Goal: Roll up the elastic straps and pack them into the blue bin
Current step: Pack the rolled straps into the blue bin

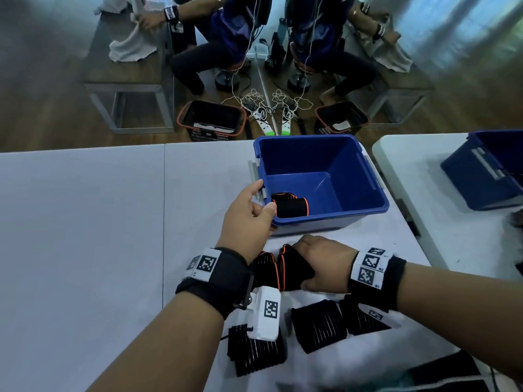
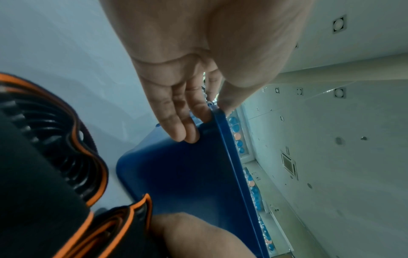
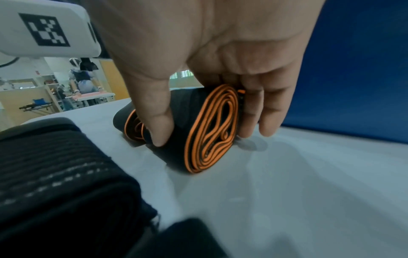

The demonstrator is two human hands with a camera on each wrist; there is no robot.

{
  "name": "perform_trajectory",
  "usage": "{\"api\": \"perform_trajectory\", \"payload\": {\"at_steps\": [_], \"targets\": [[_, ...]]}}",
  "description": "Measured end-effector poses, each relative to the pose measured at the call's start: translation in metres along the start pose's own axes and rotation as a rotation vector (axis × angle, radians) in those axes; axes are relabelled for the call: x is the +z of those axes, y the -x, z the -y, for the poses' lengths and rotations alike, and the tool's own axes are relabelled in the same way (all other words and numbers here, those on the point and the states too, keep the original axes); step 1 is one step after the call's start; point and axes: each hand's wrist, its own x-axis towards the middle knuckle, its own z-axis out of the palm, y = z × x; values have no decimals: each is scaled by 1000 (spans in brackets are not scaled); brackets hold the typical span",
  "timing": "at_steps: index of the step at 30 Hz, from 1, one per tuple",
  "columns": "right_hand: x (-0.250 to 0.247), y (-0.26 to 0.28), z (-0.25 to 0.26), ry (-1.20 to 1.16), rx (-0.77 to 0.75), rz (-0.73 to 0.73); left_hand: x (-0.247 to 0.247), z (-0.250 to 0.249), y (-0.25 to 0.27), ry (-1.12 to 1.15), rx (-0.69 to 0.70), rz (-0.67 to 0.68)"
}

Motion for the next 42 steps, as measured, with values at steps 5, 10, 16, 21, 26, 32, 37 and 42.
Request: {"api": "perform_trajectory", "payload": {"at_steps": [5, 10, 16, 21, 26, 32, 37, 42], "targets": [[-16, 12, 5, -34, 30, 34, -1, -2, 0, -5, 2, 10], [-62, 61, 9, -147, 60, 38, -1, -1, -1, 0, 6, 16], [-145, 70, -8, -123, -13, -148, 1, 2, -5, -17, 13, 10], [-187, -6, -26, -5, 65, -181, 0, 2, -3, 7, 0, 12], [-190, -84, -34, 77, 166, -20, 0, 7, -5, 17, -1, 7], [-167, -136, -31, 269, 162, 38, 2, 9, -3, -27, 29, -11], [-160, -156, -12, 412, 163, 176, 4, 5, -1, -21, 20, -28], [-161, -157, -10, 408, 189, 142, 4, 6, 0, -9, -1, -16]]}}
